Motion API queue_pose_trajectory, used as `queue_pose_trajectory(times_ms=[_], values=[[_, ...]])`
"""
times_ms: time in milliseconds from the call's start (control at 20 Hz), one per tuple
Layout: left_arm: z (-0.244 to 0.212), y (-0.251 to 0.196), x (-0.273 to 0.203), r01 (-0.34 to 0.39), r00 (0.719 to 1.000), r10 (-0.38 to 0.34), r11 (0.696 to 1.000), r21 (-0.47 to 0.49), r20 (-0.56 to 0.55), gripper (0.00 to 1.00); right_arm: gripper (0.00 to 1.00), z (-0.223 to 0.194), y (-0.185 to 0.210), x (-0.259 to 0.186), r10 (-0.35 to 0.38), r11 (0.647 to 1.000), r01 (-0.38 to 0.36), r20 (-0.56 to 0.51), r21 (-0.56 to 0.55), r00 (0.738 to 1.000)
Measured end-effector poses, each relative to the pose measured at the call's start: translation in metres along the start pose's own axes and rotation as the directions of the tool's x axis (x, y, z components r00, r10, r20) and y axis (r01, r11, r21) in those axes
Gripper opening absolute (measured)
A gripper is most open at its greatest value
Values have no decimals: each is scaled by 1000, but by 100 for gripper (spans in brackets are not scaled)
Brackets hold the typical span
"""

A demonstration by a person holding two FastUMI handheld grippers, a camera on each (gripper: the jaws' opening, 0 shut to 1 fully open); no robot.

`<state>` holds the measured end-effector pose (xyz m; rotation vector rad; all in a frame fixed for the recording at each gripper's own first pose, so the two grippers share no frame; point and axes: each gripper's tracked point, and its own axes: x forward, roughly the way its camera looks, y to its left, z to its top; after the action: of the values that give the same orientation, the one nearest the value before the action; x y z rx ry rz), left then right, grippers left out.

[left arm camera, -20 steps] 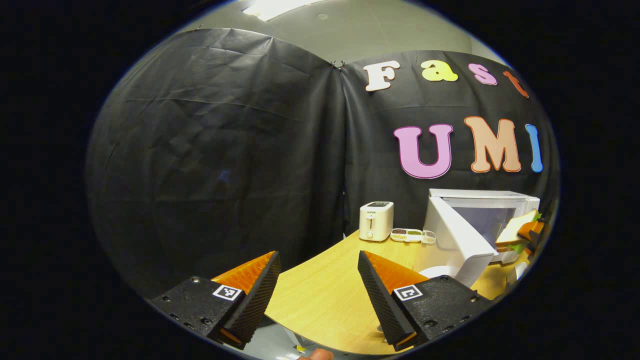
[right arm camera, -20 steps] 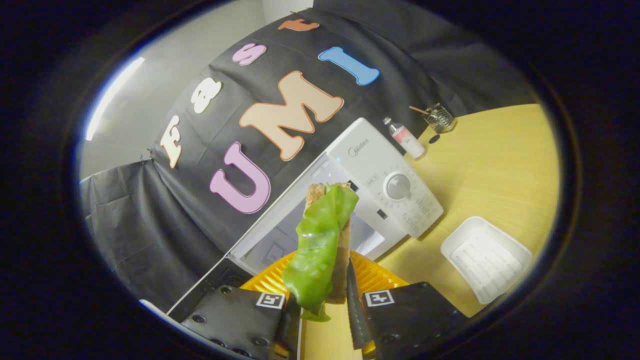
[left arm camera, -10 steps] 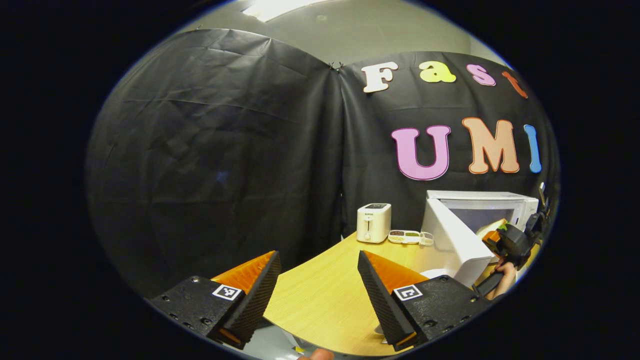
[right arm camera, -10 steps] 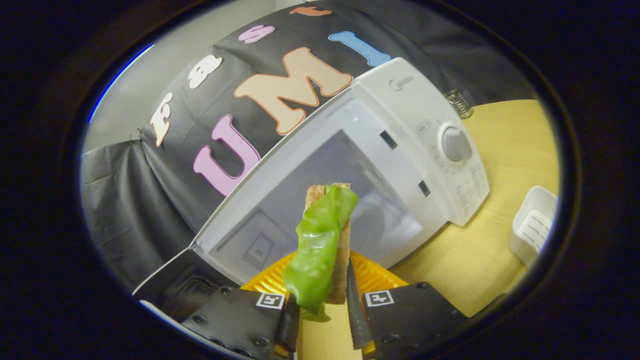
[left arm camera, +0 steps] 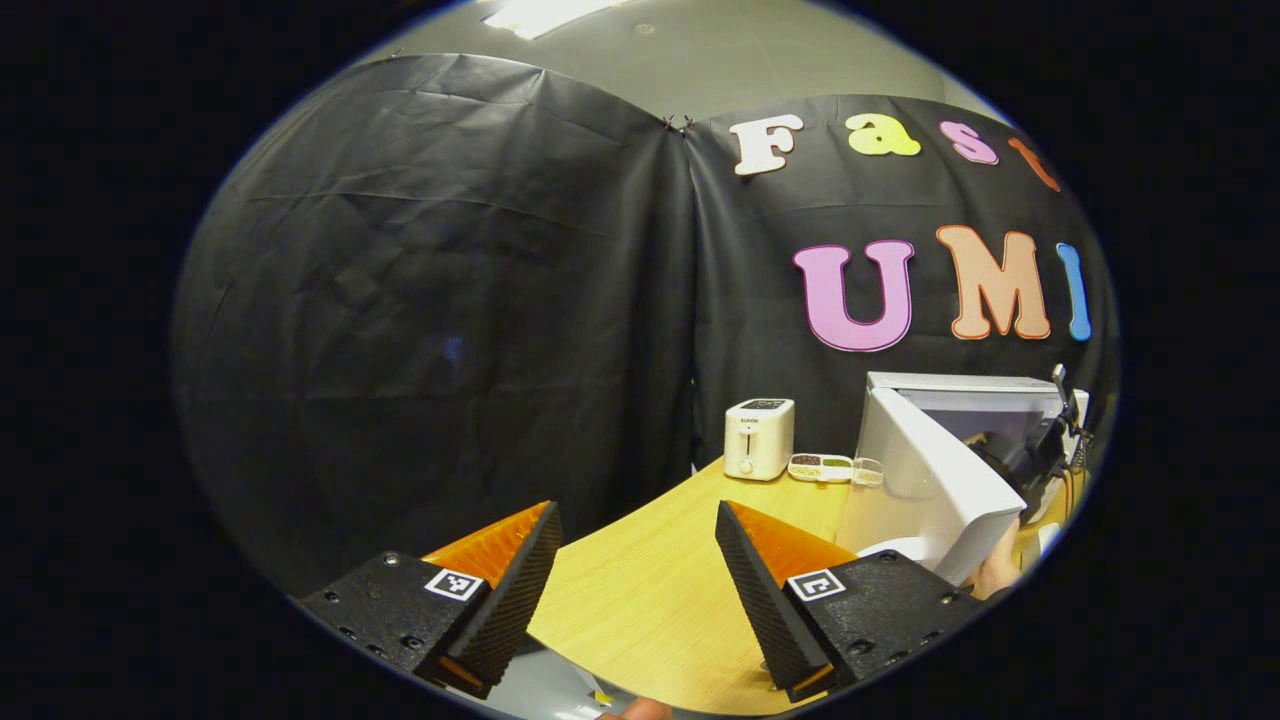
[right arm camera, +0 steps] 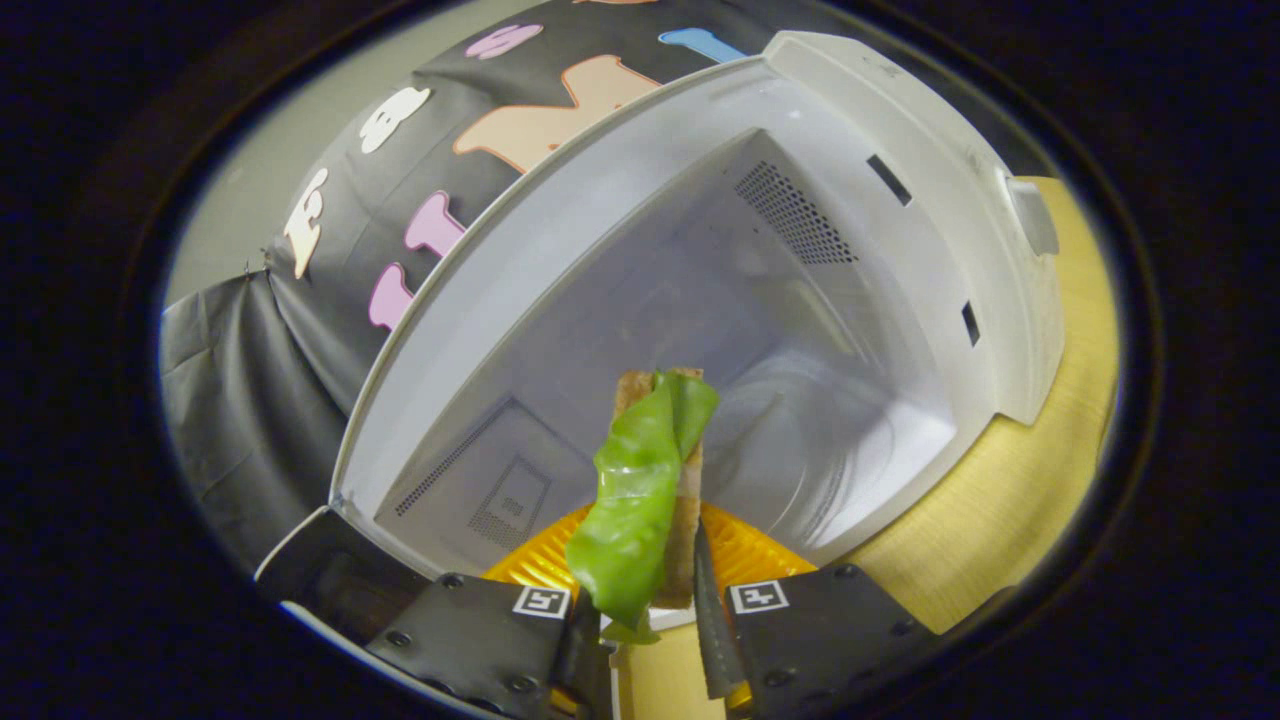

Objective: Open the microwave oven with the left hand, put the food in, and close the microwave oven.

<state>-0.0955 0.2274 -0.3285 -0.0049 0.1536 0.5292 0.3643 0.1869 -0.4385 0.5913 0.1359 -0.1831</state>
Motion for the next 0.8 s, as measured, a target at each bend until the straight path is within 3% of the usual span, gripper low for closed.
queue_pose_trajectory(times_ms=[50, 100, 150, 200, 300, 500, 550, 600, 650, 750, 800], values=[[-3, 2, 0, -2, 1000, 2, 1000, 1, -2, 95, 44, -1, 0, 5, -3, 1000, 3, 2, -22, 1000], [-5, 2, 1, -4, 1000, 4, 1000, 1, -6, 95, 36, 0, -2, 7, -14, 999, 15, 6, -42, 1000], [-5, 3, 2, -7, 1000, 7, 1000, 2, -9, 95, 43, 2, -5, 10, -27, 998, 28, 12, -57, 1000], [-5, 4, 3, -10, 1000, 10, 1000, 5, -13, 95, 36, 3, -10, 14, -48, 996, 49, 17, -75, 999], [-7, 4, 3, -17, 1000, 17, 1000, 8, -17, 95, 50, 1, -19, 20, -76, 994, 76, 7, -78, 997], [-9, 5, 3, -21, 999, 21, 1000, 8, -26, 95, 55, 7, -32, 26, -114, 989, 113, -3, -99, 993], [-8, 5, 3, -21, 999, 21, 1000, 7, -25, 95, 76, 11, -36, 25, -130, 983, 130, 6, -130, 992], [-8, 5, 2, -20, 1000, 20, 1000, 7, -24, 95, 82, 14, -39, 26, -136, 976, 137, 18, -167, 991], [-8, 4, 2, -18, 1000, 18, 1000, 7, -24, 95, 81, 17, -43, 25, -147, 967, 149, 27, -207, 989], [-8, 5, 2, -19, 999, 20, 1000, 7, -25, 95, 91, 23, -45, 20, -139, 952, 145, 44, -268, 989], [-9, 4, 2, -19, 999, 19, 1000, 7, -26, 95, 90, 26, -45, 17, -133, 942, 144, 58, -303, 989]])
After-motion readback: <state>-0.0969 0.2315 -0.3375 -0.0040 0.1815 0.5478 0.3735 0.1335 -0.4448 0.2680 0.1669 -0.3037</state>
